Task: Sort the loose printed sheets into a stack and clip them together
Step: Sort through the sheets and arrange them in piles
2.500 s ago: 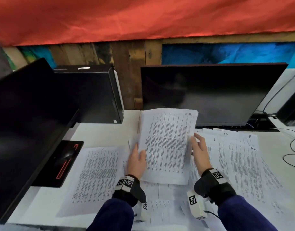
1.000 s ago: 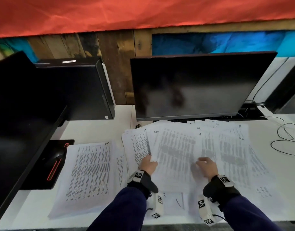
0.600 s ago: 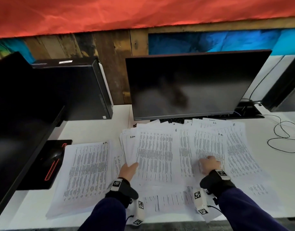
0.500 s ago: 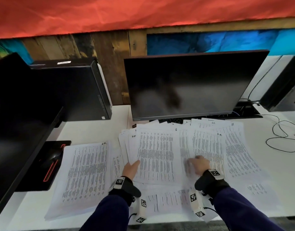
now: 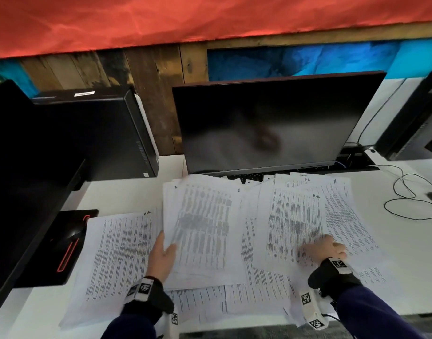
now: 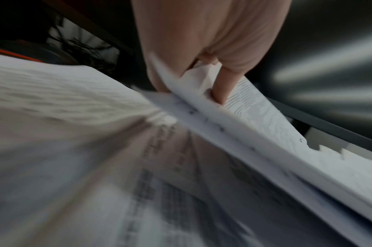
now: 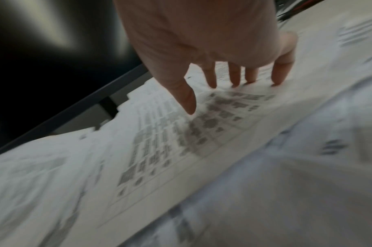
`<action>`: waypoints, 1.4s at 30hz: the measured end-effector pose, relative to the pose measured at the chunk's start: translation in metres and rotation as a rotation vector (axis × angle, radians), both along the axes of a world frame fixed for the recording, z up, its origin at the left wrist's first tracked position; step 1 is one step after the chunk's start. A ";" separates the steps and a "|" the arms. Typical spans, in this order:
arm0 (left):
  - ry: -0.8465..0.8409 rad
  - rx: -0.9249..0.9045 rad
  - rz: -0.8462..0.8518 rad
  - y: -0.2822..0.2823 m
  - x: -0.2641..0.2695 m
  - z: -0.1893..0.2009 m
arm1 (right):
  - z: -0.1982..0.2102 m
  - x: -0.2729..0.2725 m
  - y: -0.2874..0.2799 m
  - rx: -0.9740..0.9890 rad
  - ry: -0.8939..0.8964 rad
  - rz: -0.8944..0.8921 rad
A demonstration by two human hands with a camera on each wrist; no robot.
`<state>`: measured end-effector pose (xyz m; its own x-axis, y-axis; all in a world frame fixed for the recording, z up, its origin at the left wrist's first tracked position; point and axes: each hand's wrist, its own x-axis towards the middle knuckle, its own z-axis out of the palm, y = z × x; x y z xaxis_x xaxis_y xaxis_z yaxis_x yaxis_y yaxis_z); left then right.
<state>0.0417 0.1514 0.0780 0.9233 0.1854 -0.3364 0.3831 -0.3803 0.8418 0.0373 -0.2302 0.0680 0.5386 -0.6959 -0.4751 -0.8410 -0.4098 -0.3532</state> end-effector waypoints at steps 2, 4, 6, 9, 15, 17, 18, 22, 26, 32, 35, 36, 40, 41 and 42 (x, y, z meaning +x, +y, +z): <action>0.033 -0.074 0.044 0.017 -0.007 -0.003 | 0.001 -0.003 -0.005 -0.012 0.020 -0.037; 0.078 -0.196 0.121 0.027 -0.015 -0.004 | -0.001 -0.002 -0.007 -0.022 0.042 -0.053; 0.118 -0.368 0.160 0.024 -0.023 -0.005 | -0.004 -0.002 -0.010 -0.028 0.043 -0.043; 0.190 -0.530 0.111 0.002 -0.028 0.000 | -0.007 0.000 -0.014 0.048 -0.010 0.006; 0.098 -0.553 0.022 -0.017 -0.003 -0.028 | -0.002 0.002 0.003 -0.036 0.086 0.097; 0.056 -0.539 0.076 -0.017 -0.006 0.006 | -0.006 -0.001 0.007 -0.083 0.115 0.159; 0.043 -0.553 0.108 -0.010 -0.007 0.013 | -0.006 -0.003 0.007 -0.078 0.115 0.176; -0.038 -0.613 0.313 0.012 -0.027 0.041 | -0.008 -0.005 0.005 0.064 0.020 0.123; -0.040 -0.732 0.319 0.007 -0.037 0.054 | -0.003 -0.003 0.010 0.135 -0.029 0.179; 0.114 -0.497 0.102 -0.056 -0.017 0.030 | -0.008 0.002 0.017 0.223 -0.213 0.174; 0.187 -0.191 -0.049 -0.089 0.002 0.000 | -0.006 0.013 0.001 0.443 -0.266 0.042; 0.232 -0.117 -0.039 -0.095 0.009 -0.009 | -0.005 0.016 -0.003 0.517 -0.295 -0.012; 0.418 -0.255 0.077 -0.110 0.030 -0.025 | -0.010 0.022 -0.009 0.485 -0.281 -0.028; 0.465 -0.293 0.102 -0.112 0.033 -0.029 | -0.008 0.021 -0.006 0.493 -0.283 -0.010; 0.502 -0.308 0.112 -0.114 0.034 -0.026 | -0.008 0.020 -0.004 0.522 -0.278 0.000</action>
